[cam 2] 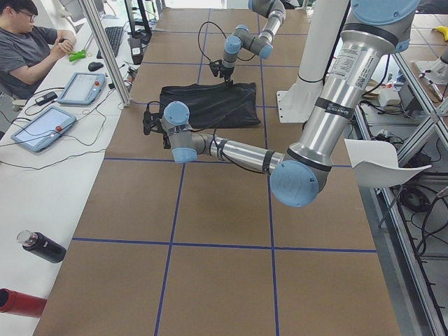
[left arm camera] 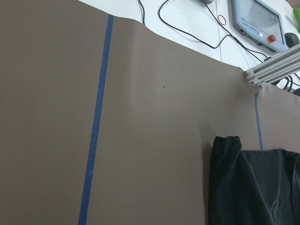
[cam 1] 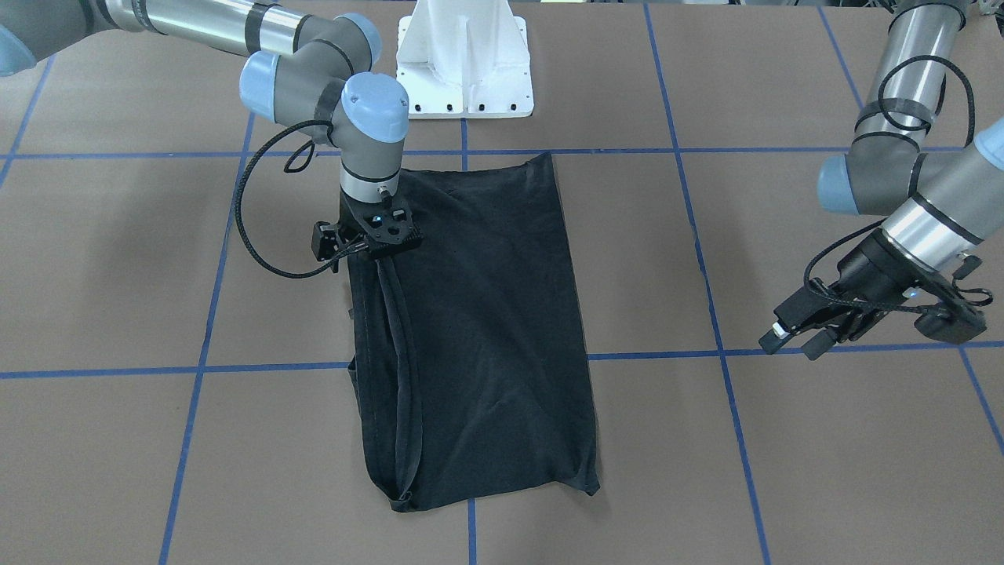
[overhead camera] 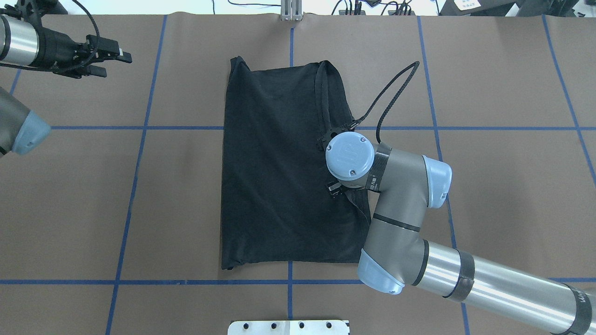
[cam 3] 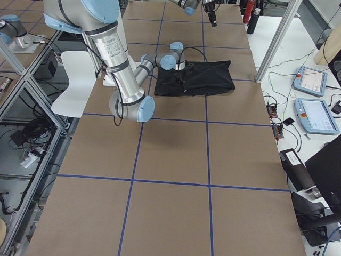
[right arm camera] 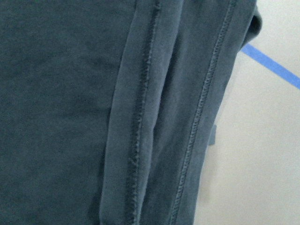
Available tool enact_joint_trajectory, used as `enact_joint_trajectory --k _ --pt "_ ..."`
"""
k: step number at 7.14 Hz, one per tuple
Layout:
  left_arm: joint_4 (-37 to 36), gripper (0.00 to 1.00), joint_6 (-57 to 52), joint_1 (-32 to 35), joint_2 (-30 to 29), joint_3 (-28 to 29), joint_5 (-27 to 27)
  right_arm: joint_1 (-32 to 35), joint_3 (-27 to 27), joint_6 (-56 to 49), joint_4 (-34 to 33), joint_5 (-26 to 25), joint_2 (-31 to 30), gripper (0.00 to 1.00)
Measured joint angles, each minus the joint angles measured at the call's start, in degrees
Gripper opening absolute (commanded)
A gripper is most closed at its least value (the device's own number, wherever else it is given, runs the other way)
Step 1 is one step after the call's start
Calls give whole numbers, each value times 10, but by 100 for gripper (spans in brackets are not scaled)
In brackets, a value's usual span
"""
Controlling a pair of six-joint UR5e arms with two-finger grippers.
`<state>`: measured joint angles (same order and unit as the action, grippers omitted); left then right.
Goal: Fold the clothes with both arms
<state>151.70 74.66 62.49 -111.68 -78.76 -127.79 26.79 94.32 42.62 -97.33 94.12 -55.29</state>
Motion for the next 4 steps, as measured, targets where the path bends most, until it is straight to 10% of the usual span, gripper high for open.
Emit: enact_joint_trajectory --k 4 --pt "0 100 1 0 -2 -6 -1 34 1 -24 54 13 -52 100"
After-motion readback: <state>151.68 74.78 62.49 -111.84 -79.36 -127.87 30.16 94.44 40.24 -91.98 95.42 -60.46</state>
